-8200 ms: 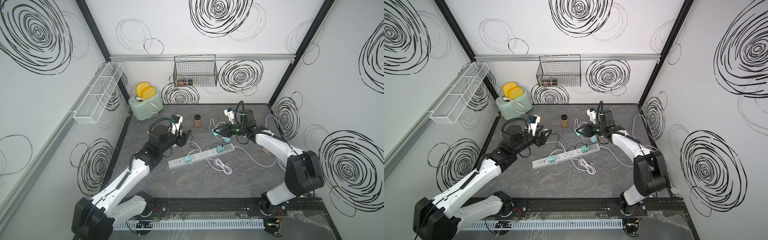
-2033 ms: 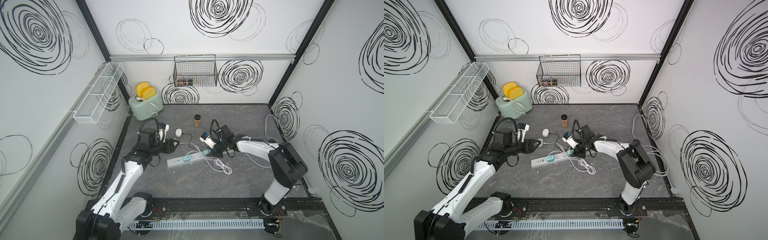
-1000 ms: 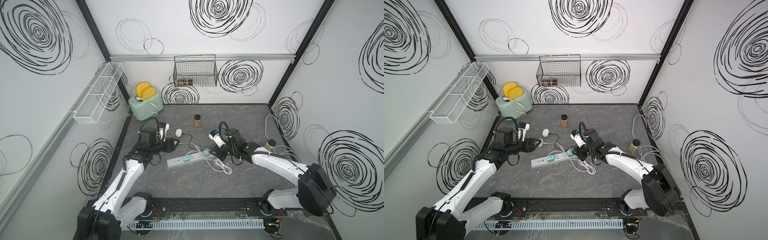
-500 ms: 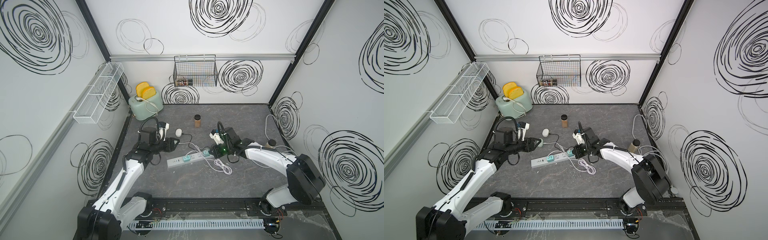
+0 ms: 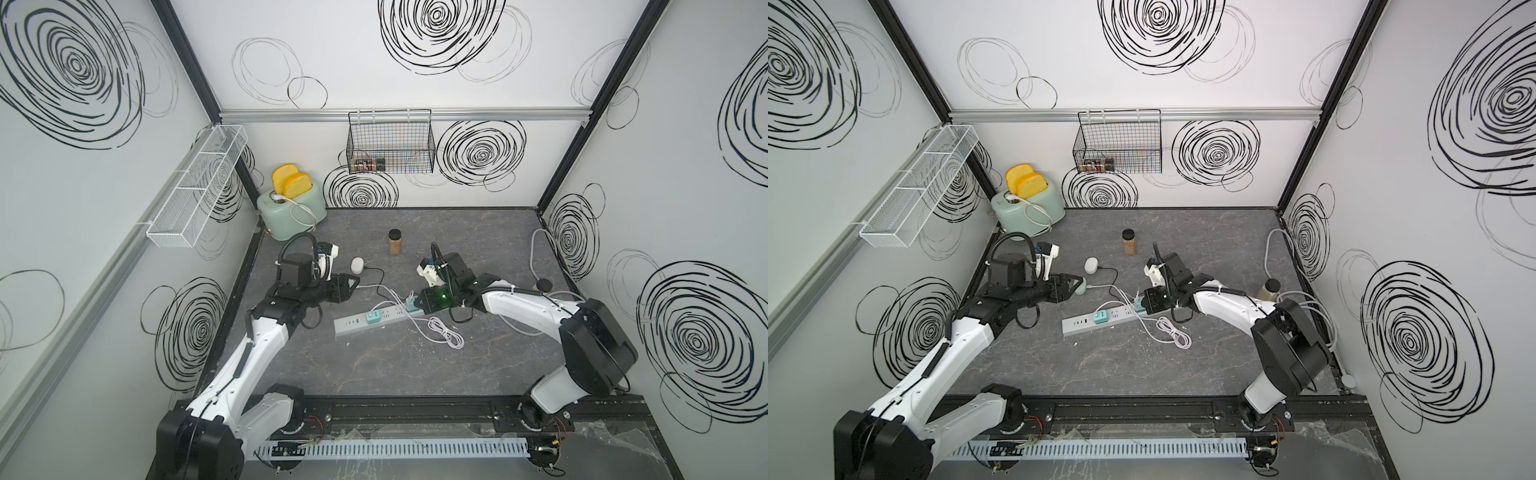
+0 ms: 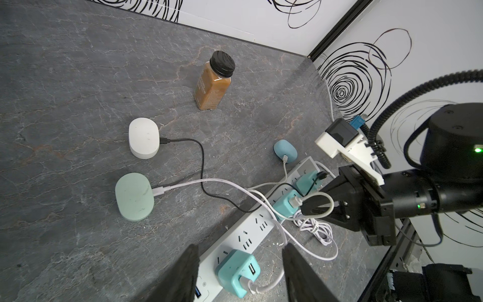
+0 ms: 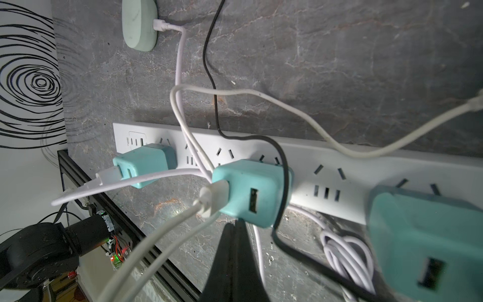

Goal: Charge the bluetooth headset
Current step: Insert the plug into the socket.

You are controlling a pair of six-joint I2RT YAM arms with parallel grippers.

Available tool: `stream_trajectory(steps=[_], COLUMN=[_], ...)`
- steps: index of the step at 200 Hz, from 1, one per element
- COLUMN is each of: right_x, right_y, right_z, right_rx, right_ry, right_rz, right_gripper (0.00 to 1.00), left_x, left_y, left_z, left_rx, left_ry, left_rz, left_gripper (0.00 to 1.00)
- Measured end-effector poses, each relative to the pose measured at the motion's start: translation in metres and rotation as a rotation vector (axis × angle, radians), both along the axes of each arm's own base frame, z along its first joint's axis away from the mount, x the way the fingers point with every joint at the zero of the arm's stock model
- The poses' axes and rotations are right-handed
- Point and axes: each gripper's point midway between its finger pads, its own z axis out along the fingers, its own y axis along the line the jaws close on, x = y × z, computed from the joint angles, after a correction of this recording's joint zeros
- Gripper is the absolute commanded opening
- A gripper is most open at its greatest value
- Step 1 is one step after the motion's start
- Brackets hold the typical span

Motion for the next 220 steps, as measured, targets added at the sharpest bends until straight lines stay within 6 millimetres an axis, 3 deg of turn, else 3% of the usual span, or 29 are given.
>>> stream_trajectory(steps=[33, 84, 102, 129, 178, 220], right_x=[-0.003, -0.022, -0.025, -0.022, -0.001, 0.013], right_y=[-0.002, -0.024, -0.026, -0.023, -0.006, -0.001], right_z=[-0.006, -0.046, -0.05, -0.034, 0.032, 0.032], right_rx=[-0.022, -0.119, -0.133, -0.116, 0.005, 0.01], right_ry=[0.013, 0.094, 0.11, 0.092, -0.02, -0.008], right_rz=[-0.011, -0.049, -0.049, -0.048, -0.071, -0.11], right_gripper=[0.0, 0.0, 0.0, 0.0, 0.0, 0.0], left_x=[0.001, 0.0, 0.002, 0.005, 0.009, 0.007], left_y=[0.003, 0.004, 0.004, 0.004, 0.009, 0.008], left_z=[0.0, -0.004, -0.004, -0.009, -0.009, -0.013], left_rx=[-0.003, -0.012, -0.015, -0.019, -0.027, -0.032], left_ry=[0.0, 0.01, 0.007, 0.018, 0.016, 0.024], left_rz=[0.009, 0.005, 0.003, 0.002, 0.015, 0.011], left_gripper=[0.56, 0.56, 0.55, 0.55, 0.54, 0.54])
